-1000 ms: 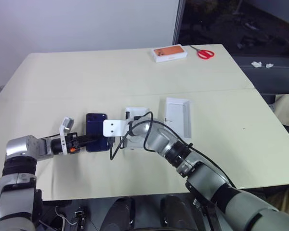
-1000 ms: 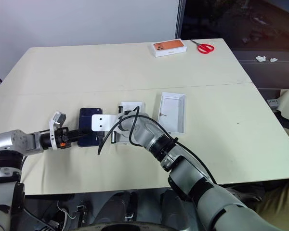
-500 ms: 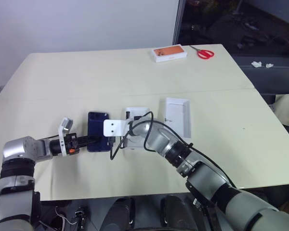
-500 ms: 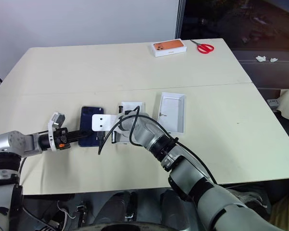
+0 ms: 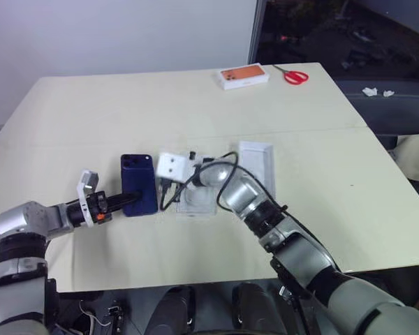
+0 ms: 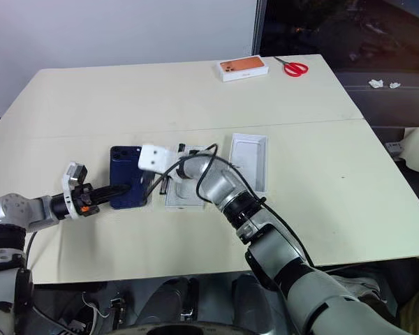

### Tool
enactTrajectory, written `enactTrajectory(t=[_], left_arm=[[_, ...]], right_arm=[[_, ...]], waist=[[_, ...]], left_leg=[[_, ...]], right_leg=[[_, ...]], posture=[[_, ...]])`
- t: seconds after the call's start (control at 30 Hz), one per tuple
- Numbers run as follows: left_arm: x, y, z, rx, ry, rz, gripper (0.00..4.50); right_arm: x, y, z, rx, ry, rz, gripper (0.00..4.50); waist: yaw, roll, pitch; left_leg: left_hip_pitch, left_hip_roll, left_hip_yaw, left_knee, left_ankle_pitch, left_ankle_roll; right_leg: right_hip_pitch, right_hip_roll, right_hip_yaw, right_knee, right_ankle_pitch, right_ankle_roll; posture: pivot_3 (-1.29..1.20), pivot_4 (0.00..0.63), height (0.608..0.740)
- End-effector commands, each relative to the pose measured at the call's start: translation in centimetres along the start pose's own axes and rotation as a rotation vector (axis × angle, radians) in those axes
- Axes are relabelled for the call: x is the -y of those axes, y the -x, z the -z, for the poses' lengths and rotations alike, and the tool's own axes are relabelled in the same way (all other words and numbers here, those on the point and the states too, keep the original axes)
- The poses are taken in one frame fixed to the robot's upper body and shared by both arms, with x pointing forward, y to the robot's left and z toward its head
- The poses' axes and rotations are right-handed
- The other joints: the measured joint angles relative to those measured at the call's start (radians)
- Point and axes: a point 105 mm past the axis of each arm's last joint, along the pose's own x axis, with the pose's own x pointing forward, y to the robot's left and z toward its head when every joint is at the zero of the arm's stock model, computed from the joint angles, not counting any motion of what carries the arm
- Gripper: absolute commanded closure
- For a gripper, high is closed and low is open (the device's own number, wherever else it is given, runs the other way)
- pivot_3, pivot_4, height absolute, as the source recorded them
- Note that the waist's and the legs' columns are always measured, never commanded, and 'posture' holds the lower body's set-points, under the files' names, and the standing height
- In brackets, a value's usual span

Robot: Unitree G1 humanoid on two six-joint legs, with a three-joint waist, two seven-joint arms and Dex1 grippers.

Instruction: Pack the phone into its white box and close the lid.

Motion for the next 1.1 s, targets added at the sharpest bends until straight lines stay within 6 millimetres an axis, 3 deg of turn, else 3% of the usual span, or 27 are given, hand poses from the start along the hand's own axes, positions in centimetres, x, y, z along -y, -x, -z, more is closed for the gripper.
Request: enactTrajectory(t=[0.03, 0.07, 0.2, 0.33, 0.63, 0.9, 1.03, 1.1], left_arm=[[1.1, 0.6, -1.1, 0.074, -0.041, 0.044, 4.50], [1.2, 0.7, -1.1, 0.078, -0.041, 0.040, 4.50], [2.2, 1.1, -1.6, 0.110, -0.076, 0.064, 4.50], [4.1, 1.8, -1.7, 0.095, -0.135, 0.091, 4.50], [5.4, 1.7, -1.7, 0.094, -0.147, 0.120, 4.50], [5.4, 1.1, -1.0, 0.076, -0.143, 0.122, 4.50], [5.6, 0.9, -0.9, 0.067, -0.144, 0.127, 4.50], [5.8, 0.9, -0.9, 0.063, -0.141, 0.135, 4.50]], right_arm=[[0.0, 2.2, -3.4, 0.166, -0.113, -0.072, 3.95], [-0.1, 2.7, -3.0, 0.143, -0.086, -0.074, 3.67], [-1.7, 4.8, -0.2, 0.002, -0.018, -0.175, 1.64], [-3.7, 7.2, 3.0, -0.110, 0.045, -0.260, 1.64], [-5.2, 7.4, 6.3, -0.240, 0.140, -0.315, 1.64], [-4.7, 6.9, 6.7, -0.261, 0.176, -0.286, 1.64], [-4.9, 6.9, 6.7, -0.257, 0.180, -0.295, 2.94], [-4.9, 6.9, 6.7, -0.260, 0.177, -0.300, 2.94]], waist=[[0.000, -0.001, 0.000], [0.000, -0.001, 0.000], [0.006, -0.002, 0.001], [0.004, -0.005, 0.003], [0.004, -0.007, 0.004], [0.006, -0.007, 0.004], [0.006, -0.008, 0.004], [0.005, -0.008, 0.004]], left_leg=[[0.000, 0.000, 0.000, 0.000, 0.000, 0.000], [0.000, 0.000, 0.000, 0.000, 0.000, 0.001], [0.000, 0.000, 0.000, -0.001, -0.001, 0.001], [-0.001, 0.000, 0.000, -0.001, -0.001, 0.002], [0.000, 0.002, 0.001, -0.007, 0.001, -0.002], [0.000, 0.001, 0.001, -0.006, 0.001, -0.002], [0.000, 0.001, 0.001, -0.007, 0.002, -0.002], [0.000, 0.002, 0.001, -0.007, 0.002, -0.003]], right_leg=[[0.000, 0.000, 0.000, 0.000, 0.000, 0.000], [0.000, 0.000, 0.000, 0.000, 0.000, 0.000], [-0.001, -0.001, -0.001, -0.004, 0.000, 0.000], [-0.001, -0.001, -0.001, -0.005, 0.000, 0.000], [-0.001, -0.001, 0.000, -0.005, 0.000, 0.000], [-0.001, -0.001, 0.000, -0.006, 0.000, 0.000], [-0.001, -0.001, 0.000, -0.006, 0.000, 0.000], [-0.001, -0.001, 0.000, -0.006, 0.000, 0.000]], posture=[[0.00, 0.150, 0.740], [0.00, 0.150, 0.740], [0.00, 0.150, 0.740], [0.00, 0.150, 0.740], [0.00, 0.150, 0.740], [0.00, 0.150, 0.740], [0.00, 0.150, 0.740], [0.00, 0.150, 0.740]])
